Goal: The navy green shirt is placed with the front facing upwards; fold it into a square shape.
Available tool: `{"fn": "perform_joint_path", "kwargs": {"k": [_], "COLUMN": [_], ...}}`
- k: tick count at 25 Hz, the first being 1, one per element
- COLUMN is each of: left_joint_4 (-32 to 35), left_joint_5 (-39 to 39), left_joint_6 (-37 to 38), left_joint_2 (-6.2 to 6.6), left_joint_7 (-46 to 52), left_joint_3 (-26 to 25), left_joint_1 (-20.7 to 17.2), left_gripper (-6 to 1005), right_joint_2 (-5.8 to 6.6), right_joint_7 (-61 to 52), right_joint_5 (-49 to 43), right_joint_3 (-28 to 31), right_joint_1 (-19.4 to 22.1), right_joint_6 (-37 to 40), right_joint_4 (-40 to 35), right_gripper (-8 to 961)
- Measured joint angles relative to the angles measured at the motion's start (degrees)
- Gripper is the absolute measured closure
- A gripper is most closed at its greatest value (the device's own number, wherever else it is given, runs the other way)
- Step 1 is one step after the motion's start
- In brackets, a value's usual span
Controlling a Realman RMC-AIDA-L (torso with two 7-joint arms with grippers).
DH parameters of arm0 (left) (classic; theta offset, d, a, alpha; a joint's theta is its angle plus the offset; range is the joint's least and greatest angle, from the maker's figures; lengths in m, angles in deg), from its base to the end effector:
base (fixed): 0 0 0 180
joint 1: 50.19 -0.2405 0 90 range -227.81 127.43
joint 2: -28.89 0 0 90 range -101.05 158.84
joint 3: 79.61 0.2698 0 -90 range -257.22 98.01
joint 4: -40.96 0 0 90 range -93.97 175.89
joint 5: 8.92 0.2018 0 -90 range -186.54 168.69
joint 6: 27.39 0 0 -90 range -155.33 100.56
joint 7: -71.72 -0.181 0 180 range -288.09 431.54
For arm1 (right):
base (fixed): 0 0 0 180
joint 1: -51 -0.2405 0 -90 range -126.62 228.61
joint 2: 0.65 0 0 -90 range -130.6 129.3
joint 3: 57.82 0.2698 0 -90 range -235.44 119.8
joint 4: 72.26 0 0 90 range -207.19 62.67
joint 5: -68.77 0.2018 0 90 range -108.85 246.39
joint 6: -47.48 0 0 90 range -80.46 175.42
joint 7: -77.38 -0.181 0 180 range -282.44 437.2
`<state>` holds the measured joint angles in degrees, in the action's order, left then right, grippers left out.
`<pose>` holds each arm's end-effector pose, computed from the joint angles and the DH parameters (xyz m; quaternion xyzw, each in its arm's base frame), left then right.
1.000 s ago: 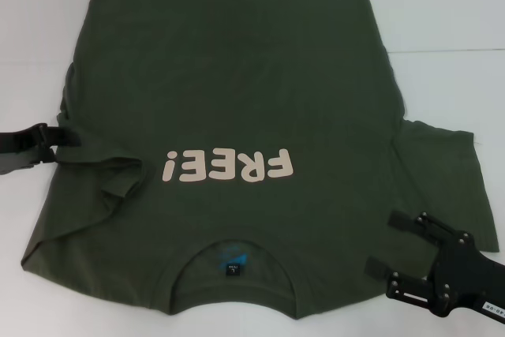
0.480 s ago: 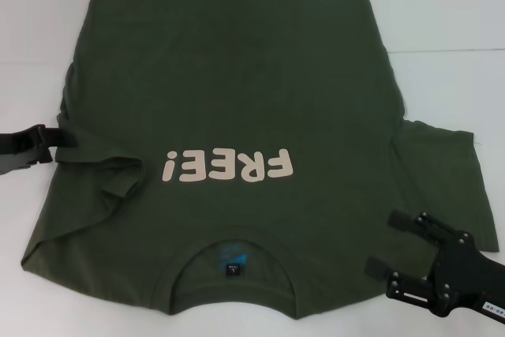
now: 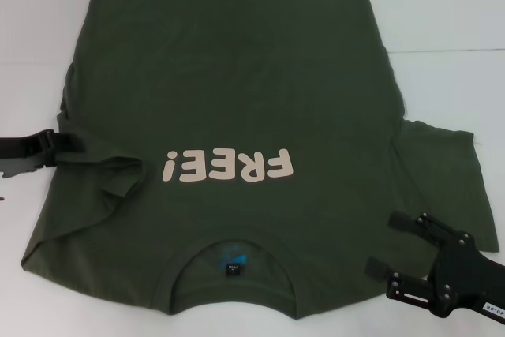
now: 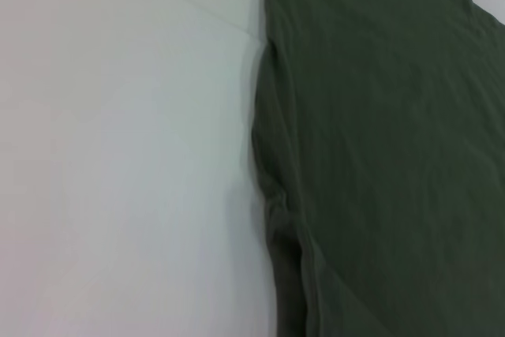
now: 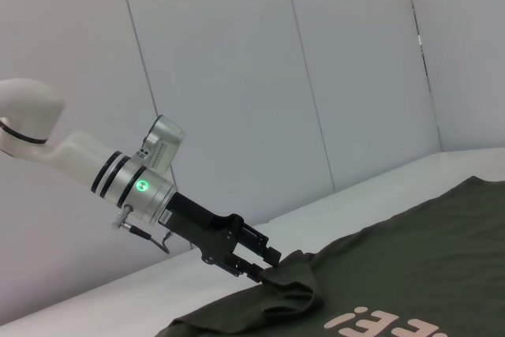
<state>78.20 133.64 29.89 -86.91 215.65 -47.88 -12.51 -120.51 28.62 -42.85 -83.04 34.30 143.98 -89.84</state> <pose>-0.3470 0.4240 0.0087 -0.6654 -0.6620 -0.1342 0.3177 0.3043 0.2455 -0.0582 -0.8803 0.2160 0.3622 0.2171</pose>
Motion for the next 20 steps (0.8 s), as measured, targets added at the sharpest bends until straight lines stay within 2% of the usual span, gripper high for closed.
{"fn": "perform_joint_path", "kwargs": {"k": [7, 16, 19, 20], "left_joint_4": [-2.1, -1.8, -1.6, -1.7], "left_joint_5": [0.0, -0.6, -1.8, -2.7], "left_joint_6": [0.3, -0.3, -1.1, -1.7], "left_joint_2": [0.18, -0.75, -1.24, -1.31], "left_joint_7": [0.0, -1.3, -1.3, -1.3], "left_joint_3": [1.9, 2.6, 2.3, 2.3], "left_joint_1": [1.3, 2.0, 2.2, 2.2], "left_gripper": [442, 492, 732, 766], "right_joint_2": [0.00, 0.00, 0.00, 0.00], "right_joint_7": [0.0, 0.2, 0.3, 0.3], "right_joint_5": [0.0, 0.0, 0.0, 0.0], "right_joint_3": [0.0, 0.0, 0.0, 0.0], "right_joint_1": [0.0, 0.0, 0.0, 0.0], "right_joint_6": [0.0, 0.0, 0.0, 0.0], "right_joint_4": [0.0, 0.0, 0.0, 0.0], "right_gripper": [28, 29, 29, 29]}}
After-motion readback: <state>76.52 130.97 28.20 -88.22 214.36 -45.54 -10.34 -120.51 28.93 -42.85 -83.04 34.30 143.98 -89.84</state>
